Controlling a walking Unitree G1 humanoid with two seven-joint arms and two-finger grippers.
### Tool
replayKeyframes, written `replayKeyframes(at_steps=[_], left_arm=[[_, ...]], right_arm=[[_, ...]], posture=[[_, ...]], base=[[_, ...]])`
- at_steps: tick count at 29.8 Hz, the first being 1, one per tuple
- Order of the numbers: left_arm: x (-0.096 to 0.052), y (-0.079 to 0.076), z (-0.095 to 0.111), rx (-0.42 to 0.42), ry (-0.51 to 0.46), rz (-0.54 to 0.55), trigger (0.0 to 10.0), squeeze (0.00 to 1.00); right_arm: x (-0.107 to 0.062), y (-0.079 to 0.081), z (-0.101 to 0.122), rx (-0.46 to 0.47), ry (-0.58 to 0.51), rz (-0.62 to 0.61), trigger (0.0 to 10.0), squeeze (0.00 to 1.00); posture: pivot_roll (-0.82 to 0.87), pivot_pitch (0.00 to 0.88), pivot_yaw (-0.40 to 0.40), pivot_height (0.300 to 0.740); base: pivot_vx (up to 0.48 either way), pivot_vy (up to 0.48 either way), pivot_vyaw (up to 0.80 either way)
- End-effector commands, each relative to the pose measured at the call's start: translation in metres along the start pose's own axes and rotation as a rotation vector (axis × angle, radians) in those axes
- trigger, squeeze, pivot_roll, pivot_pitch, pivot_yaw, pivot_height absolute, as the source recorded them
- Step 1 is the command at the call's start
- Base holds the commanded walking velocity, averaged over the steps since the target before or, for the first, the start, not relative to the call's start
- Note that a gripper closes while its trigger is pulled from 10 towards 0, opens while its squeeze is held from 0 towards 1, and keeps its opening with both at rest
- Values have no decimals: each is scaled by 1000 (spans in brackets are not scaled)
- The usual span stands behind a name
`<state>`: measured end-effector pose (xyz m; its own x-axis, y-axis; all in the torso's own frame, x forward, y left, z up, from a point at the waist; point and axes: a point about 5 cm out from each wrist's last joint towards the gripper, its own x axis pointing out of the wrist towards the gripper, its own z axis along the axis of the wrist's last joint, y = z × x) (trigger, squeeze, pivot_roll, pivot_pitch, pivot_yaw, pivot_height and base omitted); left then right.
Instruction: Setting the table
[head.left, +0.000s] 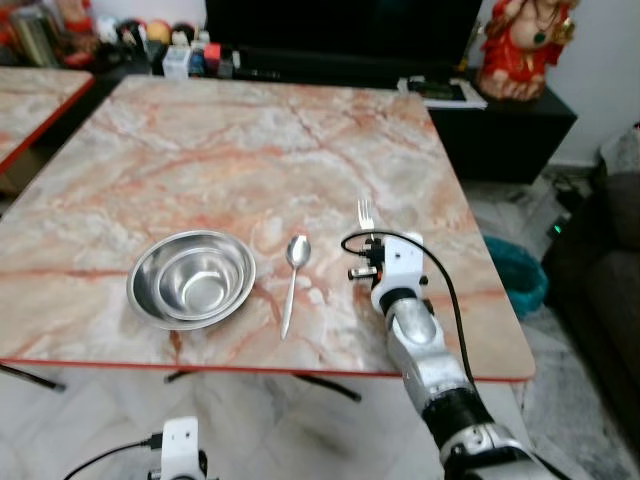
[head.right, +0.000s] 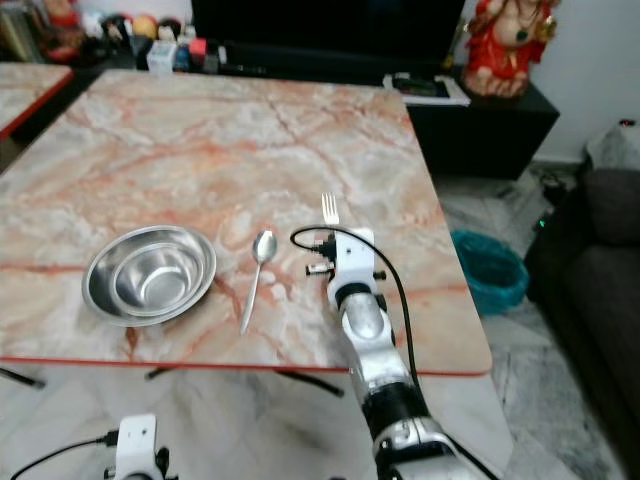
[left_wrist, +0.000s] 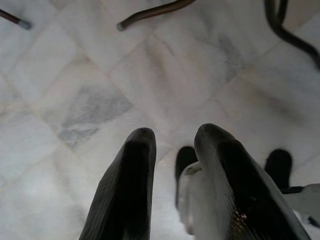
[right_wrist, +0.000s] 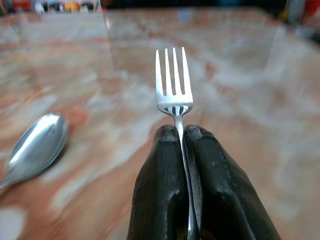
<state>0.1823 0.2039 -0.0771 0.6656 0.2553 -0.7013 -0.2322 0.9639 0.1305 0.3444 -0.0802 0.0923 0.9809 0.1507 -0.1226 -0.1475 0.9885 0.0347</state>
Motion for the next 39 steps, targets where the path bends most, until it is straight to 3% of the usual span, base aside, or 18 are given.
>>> replayKeyframes(at_steps=[1, 8, 21, 30, 39], left_arm=[[-2, 0, -8, -6, 31, 4, 10000, 0], [-5, -4, -13, -7, 39, 2, 10000, 0], [-8, -8, -21, -10, 57, 1, 10000, 0], [-8, -9, -20, -26, 55, 9, 10000, 0], [-8, -10, -20, -28, 58, 11, 10000, 0]], right_arm=[[-2, 2, -4, 16, 32, -2, 10000, 0], [-4, 7, -10, 68, 116, -12, 10000, 0], [-4, 11, -7, 76, 149, -15, 10000, 0], [3, 28, 10, 89, 129, 26, 10000, 0], [-1, 21, -1, 66, 162, 7, 10000, 0]], posture=[[65, 107, -76, 715], [54, 117, -84, 715], [42, 122, -106, 715], [42, 125, -122, 715], [41, 126, -124, 715]], base=[[0, 0, 0], [0, 0, 0], [0, 0, 0], [0, 0, 0], [0, 0, 0]])
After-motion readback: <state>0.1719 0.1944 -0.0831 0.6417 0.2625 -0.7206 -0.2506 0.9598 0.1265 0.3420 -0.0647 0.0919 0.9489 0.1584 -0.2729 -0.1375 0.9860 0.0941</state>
